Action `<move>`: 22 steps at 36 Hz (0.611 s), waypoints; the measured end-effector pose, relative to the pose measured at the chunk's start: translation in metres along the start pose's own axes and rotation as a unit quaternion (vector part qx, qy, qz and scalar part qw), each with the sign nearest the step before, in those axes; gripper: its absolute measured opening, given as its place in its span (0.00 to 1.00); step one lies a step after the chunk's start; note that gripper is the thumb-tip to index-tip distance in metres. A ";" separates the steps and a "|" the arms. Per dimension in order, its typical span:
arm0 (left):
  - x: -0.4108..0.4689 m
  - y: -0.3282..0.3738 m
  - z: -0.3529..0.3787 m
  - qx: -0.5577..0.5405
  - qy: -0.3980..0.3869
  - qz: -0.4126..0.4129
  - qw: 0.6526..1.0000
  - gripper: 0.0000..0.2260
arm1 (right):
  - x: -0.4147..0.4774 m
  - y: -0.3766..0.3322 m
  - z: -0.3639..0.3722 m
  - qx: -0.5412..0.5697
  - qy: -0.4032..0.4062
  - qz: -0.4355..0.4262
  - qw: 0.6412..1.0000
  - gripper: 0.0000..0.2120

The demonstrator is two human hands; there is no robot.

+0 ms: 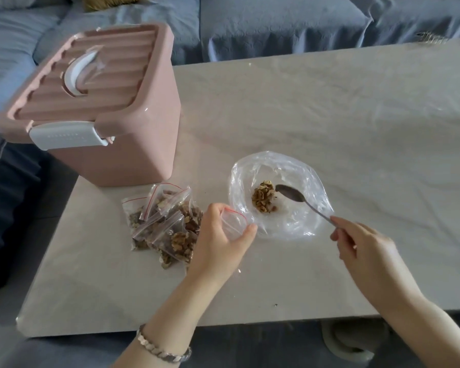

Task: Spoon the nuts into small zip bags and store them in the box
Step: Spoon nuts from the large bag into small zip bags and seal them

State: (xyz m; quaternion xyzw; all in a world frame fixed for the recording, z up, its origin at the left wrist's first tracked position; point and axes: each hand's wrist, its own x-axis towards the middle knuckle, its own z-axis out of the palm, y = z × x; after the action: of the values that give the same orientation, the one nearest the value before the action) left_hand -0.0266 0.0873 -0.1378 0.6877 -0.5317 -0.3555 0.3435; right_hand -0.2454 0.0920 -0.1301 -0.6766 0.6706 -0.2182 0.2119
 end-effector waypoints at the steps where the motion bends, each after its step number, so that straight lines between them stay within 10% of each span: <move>1: 0.002 0.001 0.000 -0.010 -0.014 -0.007 1.000 0.17 | 0.001 -0.002 -0.005 0.023 0.017 0.005 1.000 0.12; 22: 0.032 0.014 0.015 -0.073 -0.086 -0.021 0.993 0.10 | 0.038 -0.004 0.011 0.052 0.088 -0.043 0.994 0.08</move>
State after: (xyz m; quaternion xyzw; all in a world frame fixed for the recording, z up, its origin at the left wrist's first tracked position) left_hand -0.0402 0.0519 -0.1377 0.6381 -0.5176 -0.4587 0.3384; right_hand -0.2351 0.0542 -0.1361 -0.6709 0.6448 -0.3206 0.1770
